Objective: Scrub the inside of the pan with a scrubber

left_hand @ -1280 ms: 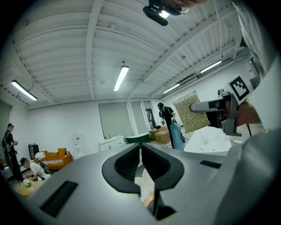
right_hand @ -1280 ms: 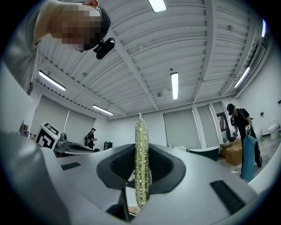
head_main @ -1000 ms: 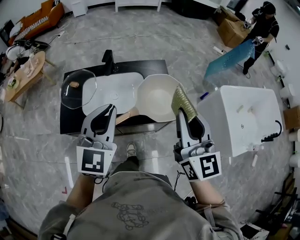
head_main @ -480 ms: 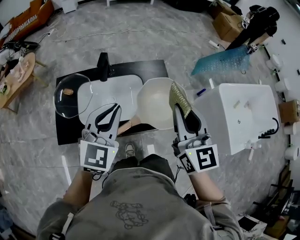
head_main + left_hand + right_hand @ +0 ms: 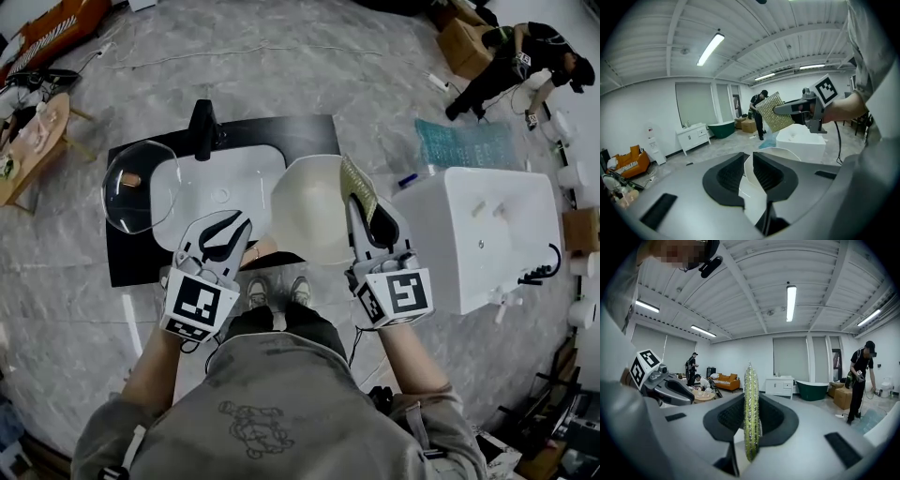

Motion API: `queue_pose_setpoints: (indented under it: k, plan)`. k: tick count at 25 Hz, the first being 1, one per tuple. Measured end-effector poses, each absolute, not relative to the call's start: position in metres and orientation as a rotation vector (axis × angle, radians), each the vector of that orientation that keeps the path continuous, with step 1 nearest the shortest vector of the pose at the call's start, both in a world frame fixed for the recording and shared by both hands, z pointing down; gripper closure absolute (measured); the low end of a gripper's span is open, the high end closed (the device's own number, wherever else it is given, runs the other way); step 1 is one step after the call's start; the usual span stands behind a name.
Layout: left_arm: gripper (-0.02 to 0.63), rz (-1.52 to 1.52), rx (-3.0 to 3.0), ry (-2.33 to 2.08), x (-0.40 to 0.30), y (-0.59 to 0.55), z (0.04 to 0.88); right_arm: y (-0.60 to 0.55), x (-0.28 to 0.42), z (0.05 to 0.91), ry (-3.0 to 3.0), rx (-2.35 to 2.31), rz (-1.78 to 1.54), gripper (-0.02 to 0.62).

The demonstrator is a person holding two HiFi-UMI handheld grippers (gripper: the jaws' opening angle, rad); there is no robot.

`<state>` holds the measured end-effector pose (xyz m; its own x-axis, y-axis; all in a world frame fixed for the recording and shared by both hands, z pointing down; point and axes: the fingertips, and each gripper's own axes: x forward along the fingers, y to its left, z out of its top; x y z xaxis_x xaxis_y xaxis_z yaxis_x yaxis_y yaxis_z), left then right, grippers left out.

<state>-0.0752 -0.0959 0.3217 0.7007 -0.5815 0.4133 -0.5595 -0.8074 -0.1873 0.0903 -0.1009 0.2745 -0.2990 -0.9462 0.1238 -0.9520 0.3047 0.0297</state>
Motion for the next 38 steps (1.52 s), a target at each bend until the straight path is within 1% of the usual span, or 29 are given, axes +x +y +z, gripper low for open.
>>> queue_pose_setpoints:
  k: [3, 7, 10, 16, 21, 26, 38]
  plan:
    - [0.486, -0.815, -2.854, 0.927, -0.068, -0.098, 0.337, -0.118, 0.102, 0.290, -2.421, 1.765, 0.100, 0.522]
    - [0.426, -0.941, -2.860, 0.884, -0.060, -0.096, 0.361, -0.138, 0.112, 0.315, -2.407, 1.728, 0.147, 0.522]
    - [0.392, -1.042, -2.861, 0.841, -0.055, -0.095, 0.381, -0.151, 0.117, 0.337, -2.397, 1.697, 0.181, 0.522]
    - [0.373, -1.260, -2.821, 0.733, -0.051, -0.086, 0.427, -0.173, 0.120, 0.385, -2.364, 1.630, 0.247, 0.522]
    - [0.351, -1.492, -2.782, 0.531, -0.053, -0.064, 0.476, -0.189, 0.119, 0.427, -2.345, 1.605, 0.367, 0.522]
    - [0.350, -1.652, -2.736, 0.463, -0.059, -0.057, 0.514, -0.202, 0.121, 0.461, -2.296, 1.584, 0.374, 0.522]
    - [0.350, -1.822, -2.706, 0.315, -0.059, -0.051, 0.571, -0.225, 0.141, 0.516, -2.185, 1.608, 0.332, 0.522]
